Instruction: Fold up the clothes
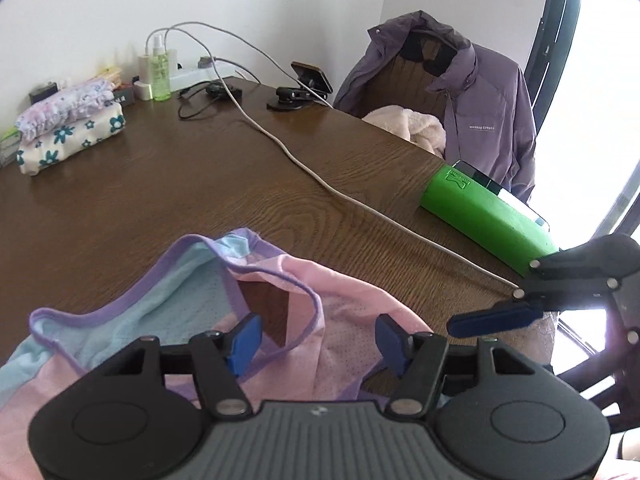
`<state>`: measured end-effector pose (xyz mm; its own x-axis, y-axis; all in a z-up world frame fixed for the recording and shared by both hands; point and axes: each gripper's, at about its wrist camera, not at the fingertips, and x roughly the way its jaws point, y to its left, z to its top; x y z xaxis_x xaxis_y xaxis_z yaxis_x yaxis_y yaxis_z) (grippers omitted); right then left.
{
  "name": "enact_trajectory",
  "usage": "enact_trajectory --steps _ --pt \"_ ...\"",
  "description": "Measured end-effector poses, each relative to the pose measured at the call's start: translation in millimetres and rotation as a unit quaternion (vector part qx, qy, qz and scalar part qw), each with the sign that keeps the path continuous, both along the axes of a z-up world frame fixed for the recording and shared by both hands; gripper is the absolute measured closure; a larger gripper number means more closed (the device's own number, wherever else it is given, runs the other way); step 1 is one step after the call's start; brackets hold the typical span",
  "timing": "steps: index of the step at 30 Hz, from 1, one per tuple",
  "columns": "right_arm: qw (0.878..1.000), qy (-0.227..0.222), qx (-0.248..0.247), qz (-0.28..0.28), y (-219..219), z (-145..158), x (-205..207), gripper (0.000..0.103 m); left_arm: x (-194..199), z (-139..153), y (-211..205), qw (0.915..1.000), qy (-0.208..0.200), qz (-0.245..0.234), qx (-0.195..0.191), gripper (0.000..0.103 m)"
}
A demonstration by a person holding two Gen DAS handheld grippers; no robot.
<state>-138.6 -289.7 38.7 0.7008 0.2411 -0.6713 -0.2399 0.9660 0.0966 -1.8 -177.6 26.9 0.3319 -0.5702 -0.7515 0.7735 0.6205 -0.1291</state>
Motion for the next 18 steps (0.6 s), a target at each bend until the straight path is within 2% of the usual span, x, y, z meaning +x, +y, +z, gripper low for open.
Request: enact_trajectory --steps 1,2,3,4,8,10,15,18 --pt "1.0 -0.004 0.002 0.0 0.6 0.1 -3.7 0.069 5.4 -2.8 -1.4 0.9998 0.018 -0.002 -0.004 0.056" --pt "1.0 -0.007 0.01 0.0 0.2 0.7 -7.0 0.069 10.7 -5.5 -2.5 0.9993 0.035 -0.003 -0.008 0.067" --pt "1.0 -0.01 0.018 0.0 -0.3 1.4 -9.8 0.069 14.8 -5.6 -1.1 0.999 0.042 0.003 -0.009 0.086" --pt "1.0 -0.015 0.024 0.002 -0.2 2.7 -11.8 0.069 18.9 -5.8 0.6 0.9986 0.05 0.009 -0.011 0.098" --pt "0.998 -0.049 0.033 0.007 6.2 9.4 -16.7 0.07 29.7 1.1 20.4 0.9947 0.088 0.029 -0.045 0.101" --pt "0.998 -0.05 0.025 0.015 12.5 5.9 -10.6 0.07 34.3 6.3 27.7 0.9941 0.092 0.034 -0.046 0.101" --pt "0.995 -0.074 -0.054 0.027 30.2 -2.6 4.4 0.073 46.3 19.6 43.1 0.9936 0.093 0.046 -0.044 0.101" --pt "0.993 -0.067 -0.086 0.051 35.2 -8.8 15.8 0.078 52.3 22.7 46.8 0.994 0.094 0.045 -0.035 0.1"
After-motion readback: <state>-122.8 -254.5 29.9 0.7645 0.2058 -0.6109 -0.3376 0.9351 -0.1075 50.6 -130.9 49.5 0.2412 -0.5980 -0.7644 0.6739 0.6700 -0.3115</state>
